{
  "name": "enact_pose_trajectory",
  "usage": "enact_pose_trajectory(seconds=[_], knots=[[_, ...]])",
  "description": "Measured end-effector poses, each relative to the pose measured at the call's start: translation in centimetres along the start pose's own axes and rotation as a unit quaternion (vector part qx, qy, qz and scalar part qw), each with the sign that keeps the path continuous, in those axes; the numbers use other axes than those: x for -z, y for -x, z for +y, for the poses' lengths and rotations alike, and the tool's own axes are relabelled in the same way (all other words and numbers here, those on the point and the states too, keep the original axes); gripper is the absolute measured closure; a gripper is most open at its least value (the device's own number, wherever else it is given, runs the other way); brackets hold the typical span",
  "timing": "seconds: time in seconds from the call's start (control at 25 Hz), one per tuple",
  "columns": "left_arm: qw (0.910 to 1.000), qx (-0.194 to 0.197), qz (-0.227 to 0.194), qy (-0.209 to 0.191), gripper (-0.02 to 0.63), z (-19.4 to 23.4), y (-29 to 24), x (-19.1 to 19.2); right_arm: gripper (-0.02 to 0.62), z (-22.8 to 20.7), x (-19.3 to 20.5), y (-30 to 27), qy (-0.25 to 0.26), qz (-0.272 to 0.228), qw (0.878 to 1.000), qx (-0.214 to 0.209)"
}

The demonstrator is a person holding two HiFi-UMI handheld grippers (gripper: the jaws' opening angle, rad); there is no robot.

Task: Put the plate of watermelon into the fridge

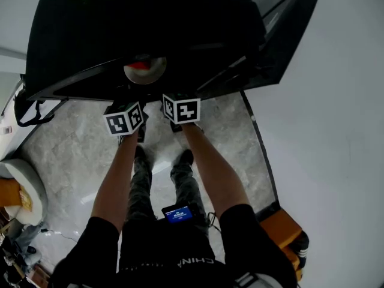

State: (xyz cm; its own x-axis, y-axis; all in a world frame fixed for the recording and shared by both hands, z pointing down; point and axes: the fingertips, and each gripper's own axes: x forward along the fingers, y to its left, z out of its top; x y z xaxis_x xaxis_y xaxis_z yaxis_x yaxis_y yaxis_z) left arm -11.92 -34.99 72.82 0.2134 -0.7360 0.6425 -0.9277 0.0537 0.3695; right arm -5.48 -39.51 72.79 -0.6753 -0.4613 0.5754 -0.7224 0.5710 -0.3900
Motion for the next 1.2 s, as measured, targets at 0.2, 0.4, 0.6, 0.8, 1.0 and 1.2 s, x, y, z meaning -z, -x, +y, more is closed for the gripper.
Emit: enact_pose_trajectory(seconds=[0.2, 0.4, 0.6, 0.8, 1.0, 1.2], knots=[[0.9995, -0.015, -0.019, -0.018, 0.569, 1.0, -0.4, -1.1, 0.552, 1.2, 0.5, -1.0, 0.022, 0.009, 1.000, -0.005], [0.9992, 0.004, -0.015, -0.038, 0.575, 0.7, -1.7, -2.2, 0.552, 0.8, -0.1, -1.9, 0.026, 0.010, 1.000, 0.004], [0.9979, 0.027, -0.016, -0.056, 0.583, -0.1, -3.0, -2.6, 0.557, 1.1, -1.1, -2.5, 0.025, 0.003, 1.000, 0.005], [0.9975, 0.039, -0.016, -0.057, 0.592, -0.3, -3.8, -3.1, 0.557, 0.3, -1.3, -3.6, 0.030, 0.018, 0.999, 0.026], [0.9969, 0.056, -0.008, -0.055, 0.594, -0.2, -3.9, -3.5, 0.557, 0.5, -1.8, -3.9, 0.027, 0.021, 0.999, 0.024], [0.9918, 0.111, -0.026, -0.058, 0.594, -2.0, -0.9, -3.7, 0.557, 2.8, -1.3, -1.6, 0.019, 0.026, 0.999, 0.002]])
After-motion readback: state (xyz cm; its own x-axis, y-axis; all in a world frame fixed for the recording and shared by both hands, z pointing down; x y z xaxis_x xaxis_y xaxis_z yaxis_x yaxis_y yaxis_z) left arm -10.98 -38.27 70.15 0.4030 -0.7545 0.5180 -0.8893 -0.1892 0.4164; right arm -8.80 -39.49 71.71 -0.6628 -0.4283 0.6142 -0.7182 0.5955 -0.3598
